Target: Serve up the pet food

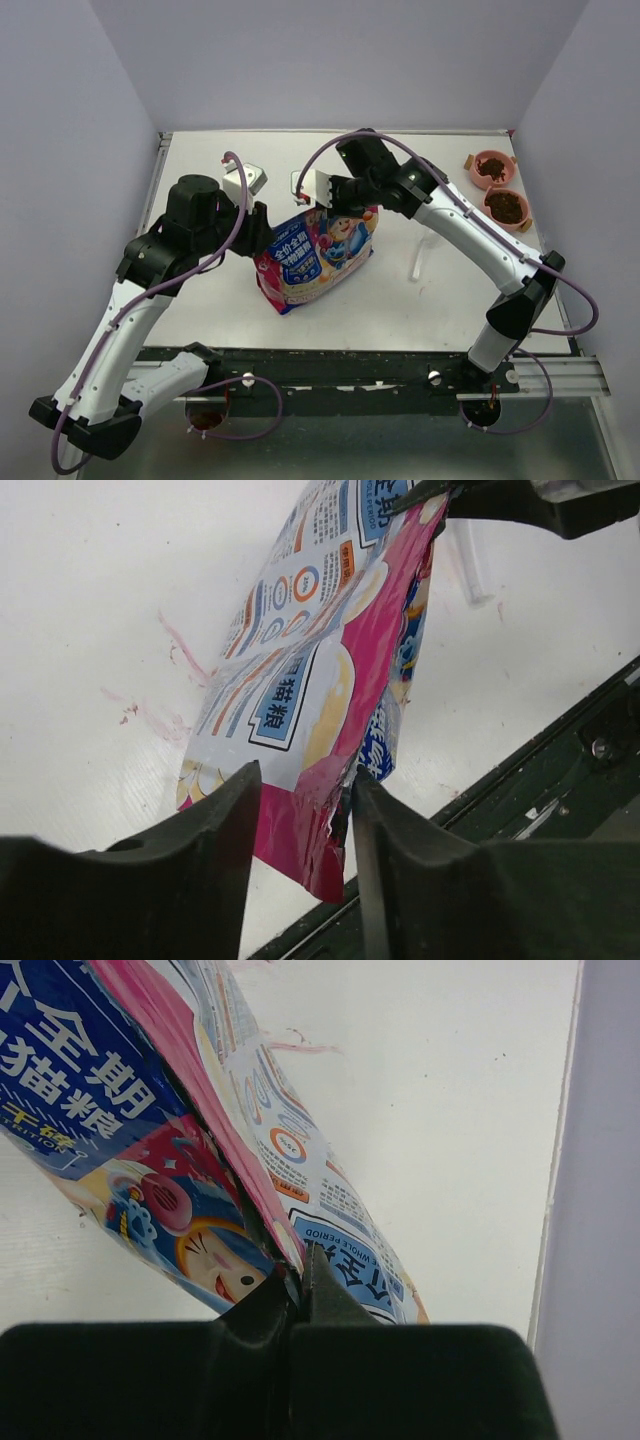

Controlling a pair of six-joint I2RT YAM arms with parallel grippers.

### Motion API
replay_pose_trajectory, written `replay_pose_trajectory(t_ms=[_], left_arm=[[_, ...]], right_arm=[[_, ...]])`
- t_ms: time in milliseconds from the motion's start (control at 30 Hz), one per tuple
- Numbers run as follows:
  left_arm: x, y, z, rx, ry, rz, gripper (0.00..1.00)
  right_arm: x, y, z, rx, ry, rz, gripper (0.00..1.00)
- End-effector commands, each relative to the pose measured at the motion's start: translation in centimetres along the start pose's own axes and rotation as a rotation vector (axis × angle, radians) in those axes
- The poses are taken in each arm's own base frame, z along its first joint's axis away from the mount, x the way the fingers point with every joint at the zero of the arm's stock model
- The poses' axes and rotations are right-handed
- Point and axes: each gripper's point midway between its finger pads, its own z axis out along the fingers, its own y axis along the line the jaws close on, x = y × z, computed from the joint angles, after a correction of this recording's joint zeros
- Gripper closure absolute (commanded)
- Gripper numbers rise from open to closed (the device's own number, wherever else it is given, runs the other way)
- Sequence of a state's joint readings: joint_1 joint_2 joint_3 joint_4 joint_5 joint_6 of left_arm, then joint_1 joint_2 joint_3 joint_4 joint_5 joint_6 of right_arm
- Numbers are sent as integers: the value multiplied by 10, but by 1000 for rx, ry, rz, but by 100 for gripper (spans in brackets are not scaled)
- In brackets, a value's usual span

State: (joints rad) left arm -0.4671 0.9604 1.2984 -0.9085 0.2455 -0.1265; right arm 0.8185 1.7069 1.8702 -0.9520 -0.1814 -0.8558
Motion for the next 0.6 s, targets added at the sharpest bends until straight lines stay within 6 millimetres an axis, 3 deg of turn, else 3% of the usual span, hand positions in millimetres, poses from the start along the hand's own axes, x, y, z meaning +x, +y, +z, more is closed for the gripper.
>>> replay_pose_trajectory(t_ms=[0,133,300,567], left_arm=[[-25,-8,2,27,-98,17,47],[-28,-9,22,29,-86,33,46],[-27,-11,37,40,-81,43,51],[-29,-20,54,74,-83,43,52]], right_arm=[[-3,-28,-25,99,-23,43,100],[-18,-25,-31,83,-93,92,100],[-28,-24,-31,65,-135,121,100],[-30,-23,-27,57,-146,138,100]])
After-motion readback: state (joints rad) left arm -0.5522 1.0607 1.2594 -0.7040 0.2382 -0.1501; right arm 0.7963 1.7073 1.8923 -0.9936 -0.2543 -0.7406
